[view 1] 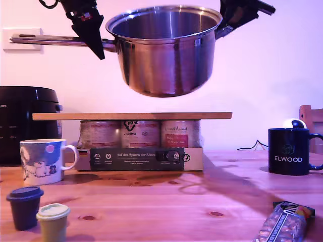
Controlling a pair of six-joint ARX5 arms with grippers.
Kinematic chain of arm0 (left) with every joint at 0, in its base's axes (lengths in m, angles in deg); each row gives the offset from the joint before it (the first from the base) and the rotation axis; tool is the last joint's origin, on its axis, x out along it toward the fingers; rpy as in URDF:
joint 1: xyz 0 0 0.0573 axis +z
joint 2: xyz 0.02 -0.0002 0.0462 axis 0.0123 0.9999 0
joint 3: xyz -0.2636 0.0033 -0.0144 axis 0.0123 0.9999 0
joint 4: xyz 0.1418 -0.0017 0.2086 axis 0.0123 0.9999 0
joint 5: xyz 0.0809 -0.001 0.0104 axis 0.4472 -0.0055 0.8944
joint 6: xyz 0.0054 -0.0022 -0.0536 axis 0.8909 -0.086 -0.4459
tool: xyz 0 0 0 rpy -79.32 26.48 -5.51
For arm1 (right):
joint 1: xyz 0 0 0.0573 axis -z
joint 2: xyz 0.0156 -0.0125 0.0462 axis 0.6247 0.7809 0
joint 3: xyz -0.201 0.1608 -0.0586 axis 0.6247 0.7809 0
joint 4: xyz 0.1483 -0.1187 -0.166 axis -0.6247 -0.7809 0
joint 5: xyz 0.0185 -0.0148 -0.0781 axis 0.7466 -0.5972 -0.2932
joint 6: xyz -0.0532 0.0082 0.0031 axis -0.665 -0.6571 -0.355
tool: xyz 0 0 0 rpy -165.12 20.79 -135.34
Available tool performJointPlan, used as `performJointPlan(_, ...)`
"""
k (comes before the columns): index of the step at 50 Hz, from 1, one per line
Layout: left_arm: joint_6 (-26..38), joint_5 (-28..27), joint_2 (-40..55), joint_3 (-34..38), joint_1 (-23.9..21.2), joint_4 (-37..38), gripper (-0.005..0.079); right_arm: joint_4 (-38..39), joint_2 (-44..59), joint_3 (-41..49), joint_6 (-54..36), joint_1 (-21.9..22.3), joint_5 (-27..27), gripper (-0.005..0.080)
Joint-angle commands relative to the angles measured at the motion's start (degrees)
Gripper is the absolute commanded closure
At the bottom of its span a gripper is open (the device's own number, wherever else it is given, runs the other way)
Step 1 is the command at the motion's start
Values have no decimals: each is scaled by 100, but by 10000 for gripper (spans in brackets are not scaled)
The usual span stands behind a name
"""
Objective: Pick up the large pot with both hands and place it on the shelf behind you
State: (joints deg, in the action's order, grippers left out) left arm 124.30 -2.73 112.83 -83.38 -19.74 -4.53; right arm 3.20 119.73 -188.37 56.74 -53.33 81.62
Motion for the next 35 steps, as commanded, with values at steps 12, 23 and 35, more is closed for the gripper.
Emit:
performJointPlan(12, -817, -146, 109, -544, 83, -1276, 767, 33, 332, -79, 24, -221, 409, 765)
performJointPlan(23, -949, -92, 251, -544, 175, -1547, 767, 439, 649, -79, 149, -212, 483, 765)
performJointPlan(35, -1143, -199, 328, -544, 424, -1624, 767, 656, 879, -79, 577, -205, 612, 765)
